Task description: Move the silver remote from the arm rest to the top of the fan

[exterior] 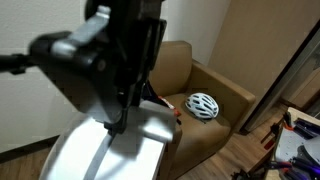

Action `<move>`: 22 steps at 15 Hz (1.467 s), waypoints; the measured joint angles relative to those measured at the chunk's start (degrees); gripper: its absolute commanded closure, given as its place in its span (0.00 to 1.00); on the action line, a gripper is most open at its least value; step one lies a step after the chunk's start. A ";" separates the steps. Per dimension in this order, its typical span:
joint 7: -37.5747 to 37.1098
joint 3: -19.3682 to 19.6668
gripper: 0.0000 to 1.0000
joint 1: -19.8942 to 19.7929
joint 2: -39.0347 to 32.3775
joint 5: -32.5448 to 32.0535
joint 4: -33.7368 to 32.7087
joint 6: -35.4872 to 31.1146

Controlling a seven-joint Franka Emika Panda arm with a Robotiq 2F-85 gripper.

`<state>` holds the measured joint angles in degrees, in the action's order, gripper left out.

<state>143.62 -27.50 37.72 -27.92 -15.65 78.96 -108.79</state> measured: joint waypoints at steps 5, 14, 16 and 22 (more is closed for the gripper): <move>0.13 0.81 0.01 0.24 0.00 0.00 -0.30 0.00; -14.32 8.49 0.00 1.02 2.62 -0.90 -5.03 0.00; -17.40 10.93 0.00 -0.14 3.43 -0.88 -4.91 0.01; -25.56 17.00 0.00 -6.57 9.60 1.22 1.95 0.01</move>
<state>118.06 -10.50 31.15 -18.32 -14.43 80.91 -108.78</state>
